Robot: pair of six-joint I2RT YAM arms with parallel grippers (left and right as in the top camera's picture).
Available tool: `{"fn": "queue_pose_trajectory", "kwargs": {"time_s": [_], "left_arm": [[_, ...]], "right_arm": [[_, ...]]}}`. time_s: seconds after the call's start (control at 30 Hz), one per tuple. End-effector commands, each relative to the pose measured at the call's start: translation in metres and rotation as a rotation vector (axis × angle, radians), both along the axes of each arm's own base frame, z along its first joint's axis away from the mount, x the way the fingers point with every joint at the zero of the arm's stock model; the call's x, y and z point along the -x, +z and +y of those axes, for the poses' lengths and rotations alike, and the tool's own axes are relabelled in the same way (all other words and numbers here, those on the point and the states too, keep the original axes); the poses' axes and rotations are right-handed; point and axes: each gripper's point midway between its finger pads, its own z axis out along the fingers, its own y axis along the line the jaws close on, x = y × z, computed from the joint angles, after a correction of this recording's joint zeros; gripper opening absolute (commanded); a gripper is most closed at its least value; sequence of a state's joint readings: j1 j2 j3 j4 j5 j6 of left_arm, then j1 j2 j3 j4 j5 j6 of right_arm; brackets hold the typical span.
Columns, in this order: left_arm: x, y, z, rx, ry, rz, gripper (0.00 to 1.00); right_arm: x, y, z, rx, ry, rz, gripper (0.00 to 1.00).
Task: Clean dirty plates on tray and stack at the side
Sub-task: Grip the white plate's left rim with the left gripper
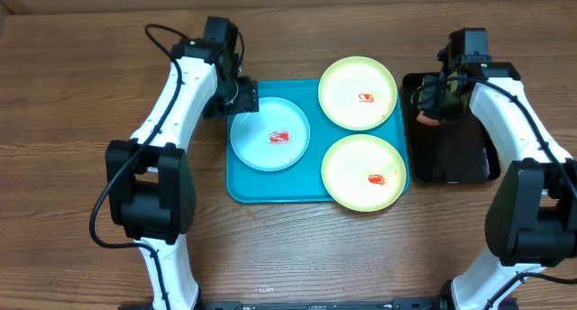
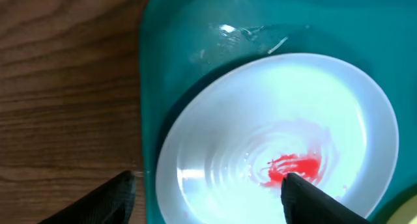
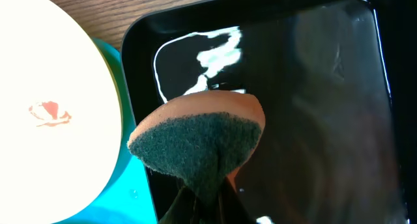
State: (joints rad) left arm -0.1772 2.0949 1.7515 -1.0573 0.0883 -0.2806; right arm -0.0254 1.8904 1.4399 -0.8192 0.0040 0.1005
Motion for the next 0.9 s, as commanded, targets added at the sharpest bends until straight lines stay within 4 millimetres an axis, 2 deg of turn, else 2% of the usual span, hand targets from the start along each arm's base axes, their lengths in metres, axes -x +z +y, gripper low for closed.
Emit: {"fn": "queue_pose_trajectory", "kwargs": {"time_s": [0.0,0.1,0.17,0.23,0.43,0.5,0.57,0.67,0.77,0.87], "left_arm": [[0.015,-0.015,-0.018,0.095,-0.091,0.056,0.7],[0.023,-0.028,-0.007,0.076,-0.056,0.089,0.66],[0.026,-0.036,0.009,0.015,0.031,0.107,0.53],[0.029,-0.045,0.023,-0.052,0.115,0.111,0.52],[0.026,-0.047,0.021,-0.042,0.113,0.098,0.51],[0.028,-0.049,0.019,-0.032,0.111,0.105,0.4],[0.03,-0.051,0.016,-0.022,0.106,0.112,0.33],[0.033,-0.053,0.016,-0.021,0.105,0.12,0.33],[0.035,-0.055,0.016,-0.023,0.105,0.124,0.38],[0.036,-0.057,0.016,-0.023,0.105,0.128,0.37]], "right_arm": [[-0.009,0.021,0.0,-0.006,-0.004,-0.054,0.04],[-0.009,0.021,0.0,-0.005,-0.004,-0.053,0.04],[-0.009,0.021,0.0,-0.004,-0.001,-0.054,0.04],[-0.009,0.021,0.0,-0.004,-0.001,-0.054,0.04],[-0.009,0.02,0.0,-0.004,-0.001,-0.053,0.04],[-0.009,0.02,0.0,-0.004,-0.001,-0.053,0.04],[-0.009,0.021,0.0,-0.004,-0.001,-0.053,0.04],[-0.009,0.021,-0.002,0.005,0.0,-0.053,0.04],[-0.009,0.02,-0.002,0.005,0.0,-0.052,0.04],[-0.008,0.02,-0.002,0.005,0.0,-0.05,0.04]]}}
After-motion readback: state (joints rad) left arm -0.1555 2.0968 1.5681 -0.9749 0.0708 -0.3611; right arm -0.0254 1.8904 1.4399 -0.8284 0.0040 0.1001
